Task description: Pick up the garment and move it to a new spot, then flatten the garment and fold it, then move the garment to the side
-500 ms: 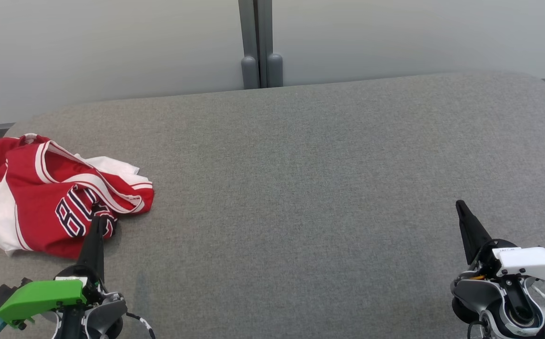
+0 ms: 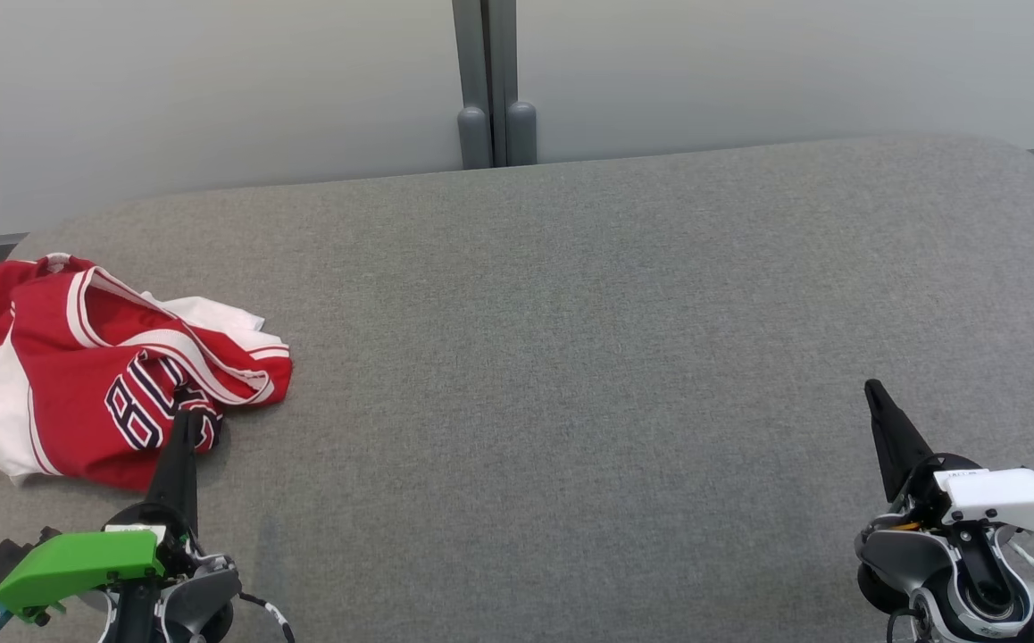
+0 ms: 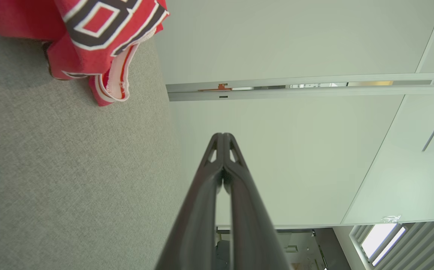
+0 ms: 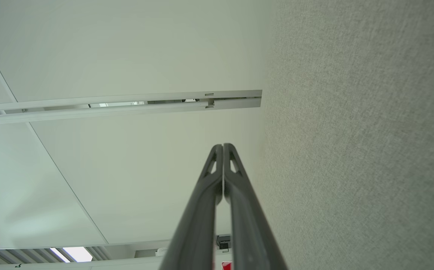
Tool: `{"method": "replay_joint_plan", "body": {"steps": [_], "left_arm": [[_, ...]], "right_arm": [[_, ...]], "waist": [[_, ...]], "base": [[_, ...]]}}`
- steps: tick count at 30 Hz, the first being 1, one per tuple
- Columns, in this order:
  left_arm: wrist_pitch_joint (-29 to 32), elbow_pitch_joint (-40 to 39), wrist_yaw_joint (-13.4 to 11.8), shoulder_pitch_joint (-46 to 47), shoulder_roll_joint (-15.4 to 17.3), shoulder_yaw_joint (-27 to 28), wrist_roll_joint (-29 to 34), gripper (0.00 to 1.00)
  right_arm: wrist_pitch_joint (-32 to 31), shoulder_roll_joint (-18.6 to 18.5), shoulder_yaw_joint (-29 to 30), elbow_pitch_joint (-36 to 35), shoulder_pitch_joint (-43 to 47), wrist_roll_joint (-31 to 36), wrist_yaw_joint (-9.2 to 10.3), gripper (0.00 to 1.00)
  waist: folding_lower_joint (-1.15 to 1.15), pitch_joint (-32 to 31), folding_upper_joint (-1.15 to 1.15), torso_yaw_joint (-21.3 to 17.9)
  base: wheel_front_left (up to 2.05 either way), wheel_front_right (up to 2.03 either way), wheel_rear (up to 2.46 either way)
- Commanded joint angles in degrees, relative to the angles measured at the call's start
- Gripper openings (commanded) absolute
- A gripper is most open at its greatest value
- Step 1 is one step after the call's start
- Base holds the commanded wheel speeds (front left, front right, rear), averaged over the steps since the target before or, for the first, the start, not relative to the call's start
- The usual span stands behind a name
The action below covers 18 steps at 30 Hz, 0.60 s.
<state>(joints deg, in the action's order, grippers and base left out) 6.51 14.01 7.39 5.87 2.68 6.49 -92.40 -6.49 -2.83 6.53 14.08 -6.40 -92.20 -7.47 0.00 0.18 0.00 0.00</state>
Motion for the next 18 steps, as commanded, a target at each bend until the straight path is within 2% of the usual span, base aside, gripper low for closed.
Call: {"method": "replay_joint_plan", "body": {"steps": [1, 18], "left_arm": [[0.2, -0.09, 0.21, 0.7, 0.42, 0.12, -0.02, 0.0], [0.2, -0.09, 0.21, 0.7, 0.42, 0.12, -0.02, 0.0]], "right_arm": [[-0.18, -0.05, 0.05, -0.29, 0.47, -0.43, -0.05, 0.0], [-0.18, -0.06, 0.05, -0.29, 0.48, -0.43, -0.05, 0.0]], "waist": [[0.0, 0.0, 0.0, 0.0], [0.0, 0.0, 0.0, 0.0]], "base": [[0.0, 0.0, 0.0], [0.0, 0.0, 0.0]]}}
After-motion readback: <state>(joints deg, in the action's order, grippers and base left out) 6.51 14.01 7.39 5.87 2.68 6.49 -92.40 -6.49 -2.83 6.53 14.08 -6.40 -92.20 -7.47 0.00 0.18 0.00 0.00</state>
